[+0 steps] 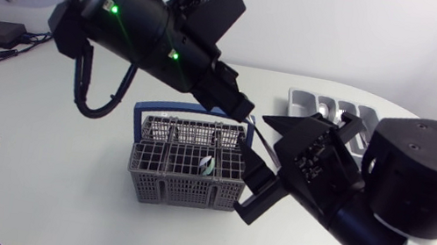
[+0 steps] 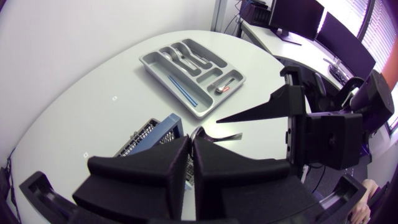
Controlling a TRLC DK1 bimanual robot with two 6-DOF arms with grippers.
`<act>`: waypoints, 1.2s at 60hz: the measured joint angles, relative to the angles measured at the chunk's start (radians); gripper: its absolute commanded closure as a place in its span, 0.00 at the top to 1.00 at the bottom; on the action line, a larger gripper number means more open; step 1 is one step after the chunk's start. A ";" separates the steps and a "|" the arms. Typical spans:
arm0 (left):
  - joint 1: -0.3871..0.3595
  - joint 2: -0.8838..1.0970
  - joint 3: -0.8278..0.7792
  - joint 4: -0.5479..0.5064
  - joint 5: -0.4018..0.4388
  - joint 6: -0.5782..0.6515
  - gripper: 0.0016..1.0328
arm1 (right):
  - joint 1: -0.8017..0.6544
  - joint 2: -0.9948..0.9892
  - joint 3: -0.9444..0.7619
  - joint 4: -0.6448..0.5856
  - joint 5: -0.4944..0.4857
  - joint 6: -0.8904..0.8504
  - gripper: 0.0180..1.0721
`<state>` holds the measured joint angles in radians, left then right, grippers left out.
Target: Unload the cutlery basket into the drawer organizer.
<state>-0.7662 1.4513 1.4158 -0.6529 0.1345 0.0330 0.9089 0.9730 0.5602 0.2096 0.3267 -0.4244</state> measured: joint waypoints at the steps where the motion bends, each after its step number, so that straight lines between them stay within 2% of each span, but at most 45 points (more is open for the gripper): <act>1: 0.000 0.001 0.000 0.000 0.000 0.000 0.10 | 0.000 0.003 0.003 0.000 0.000 0.000 0.47; 11: 0.000 0.002 0.000 0.000 0.000 -0.001 0.10 | -0.001 0.041 0.026 0.004 0.001 -0.004 0.35; 15: 0.000 0.003 0.000 0.000 0.000 -0.001 0.10 | -0.003 0.050 0.026 0.004 0.002 -0.005 0.33; 25: 0.000 0.003 0.000 0.000 0.000 -0.001 0.10 | -0.009 0.054 0.026 0.003 0.004 -0.007 0.20; 32: 0.000 0.003 0.000 0.000 0.000 -0.001 0.10 | -0.010 0.054 0.032 0.003 0.010 -0.007 0.07; 58: 0.000 0.002 -0.011 0.008 0.000 -0.007 0.12 | -0.015 0.058 0.037 -0.011 0.016 -0.008 0.05; 59: 0.000 0.001 -0.011 0.008 0.000 -0.008 0.14 | -0.015 0.058 0.037 -0.013 0.016 -0.008 0.05; 64: 0.000 0.001 -0.011 0.008 0.000 -0.008 0.41 | -0.015 0.056 0.042 -0.027 0.016 -0.008 0.05; 67: 0.000 -0.002 -0.012 0.014 0.000 -0.008 0.60 | -0.015 0.052 0.042 -0.040 0.015 -0.008 0.05; 68: 0.000 -0.004 -0.012 0.016 0.000 -0.008 0.70 | -0.015 0.049 0.042 -0.048 0.015 -0.008 0.05; 72: 0.004 -0.013 -0.011 0.024 0.000 -0.007 0.92 | -0.015 0.029 0.042 -0.081 0.011 -0.008 0.05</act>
<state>-0.7620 1.4384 1.4044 -0.6285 0.1345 0.0257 0.8940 1.0016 0.6025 0.1287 0.3374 -0.4324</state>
